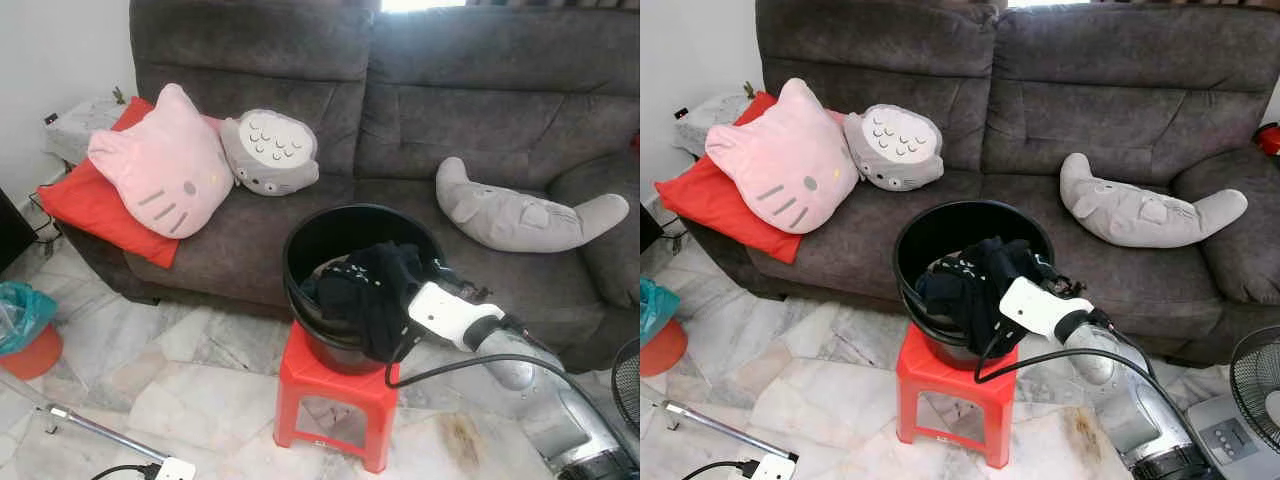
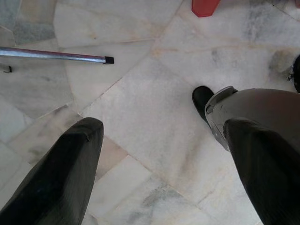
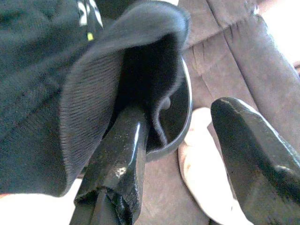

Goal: Hang hanger

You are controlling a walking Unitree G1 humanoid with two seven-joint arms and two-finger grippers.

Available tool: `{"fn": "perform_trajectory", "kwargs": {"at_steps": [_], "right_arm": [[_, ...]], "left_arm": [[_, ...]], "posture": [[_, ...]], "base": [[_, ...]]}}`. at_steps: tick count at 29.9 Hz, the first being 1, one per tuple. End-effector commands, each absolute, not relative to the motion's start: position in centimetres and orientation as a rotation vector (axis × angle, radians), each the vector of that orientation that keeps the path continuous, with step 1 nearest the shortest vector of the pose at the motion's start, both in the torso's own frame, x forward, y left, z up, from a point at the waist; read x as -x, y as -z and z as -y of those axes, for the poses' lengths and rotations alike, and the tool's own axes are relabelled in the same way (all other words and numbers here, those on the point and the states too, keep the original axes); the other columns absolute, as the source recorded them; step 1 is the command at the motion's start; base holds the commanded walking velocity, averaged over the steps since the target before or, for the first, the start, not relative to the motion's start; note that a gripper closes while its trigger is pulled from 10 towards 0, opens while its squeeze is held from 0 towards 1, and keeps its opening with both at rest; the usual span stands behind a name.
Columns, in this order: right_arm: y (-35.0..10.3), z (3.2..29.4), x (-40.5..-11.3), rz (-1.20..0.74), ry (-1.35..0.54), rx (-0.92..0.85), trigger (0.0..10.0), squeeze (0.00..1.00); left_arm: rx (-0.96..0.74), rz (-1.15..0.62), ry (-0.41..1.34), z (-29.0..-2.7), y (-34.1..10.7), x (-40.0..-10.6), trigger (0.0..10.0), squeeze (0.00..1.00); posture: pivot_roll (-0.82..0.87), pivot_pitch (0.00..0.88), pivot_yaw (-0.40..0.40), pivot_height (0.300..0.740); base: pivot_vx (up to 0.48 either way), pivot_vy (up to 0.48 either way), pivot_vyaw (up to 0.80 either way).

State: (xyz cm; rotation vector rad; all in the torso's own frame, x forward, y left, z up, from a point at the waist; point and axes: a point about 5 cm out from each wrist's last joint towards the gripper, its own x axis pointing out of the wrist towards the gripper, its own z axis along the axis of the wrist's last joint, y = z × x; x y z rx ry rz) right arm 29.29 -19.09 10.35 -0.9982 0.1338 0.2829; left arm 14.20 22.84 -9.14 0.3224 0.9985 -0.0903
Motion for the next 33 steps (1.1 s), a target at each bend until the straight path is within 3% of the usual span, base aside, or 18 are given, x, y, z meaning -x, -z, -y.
{"fn": "perform_trajectory", "kwargs": {"at_steps": [1, 23, 30, 33], "right_arm": [[-10.4, 19.7, -29.5, -0.139, -0.233, 0.982, 10.0, 0.0], [-8.2, 19.8, -30.6, -0.154, -0.08, 0.687, 10.0, 0.0], [-7.4, 21.2, -30.8, -0.202, 0.008, 0.436, 10.0, 0.0], [-7.4, 21.2, -30.9, -0.201, -0.01, 0.423, 10.0, 0.0]], "left_arm": [[-0.324, -1.001, 0.088, -22.8, 9.2, -14.0, 10.0, 0.0], [-0.333, -0.981, 0.092, -22.9, 8.9, -14.6, 10.0, 0.0], [-0.34, -0.976, 0.095, -23.1, 8.9, -14.7, 10.0, 0.0], [-0.342, -0.973, 0.096, -23.1, 8.8, -14.8, 10.0, 0.0]], "posture": [[-0.15, 0.0, 0.016, 0.74], [-0.14, 0.0, 0.028, 0.74], [-0.14, 0.0, 0.035, 0.74], [-0.14, 0.0, 0.036, 0.74]], "base": [[0.0, 0.0, 0.0], [0.0, 0.0, 0.0], [0.0, 0.0, 0.0], [0.0, 0.0, 0.0]]}}
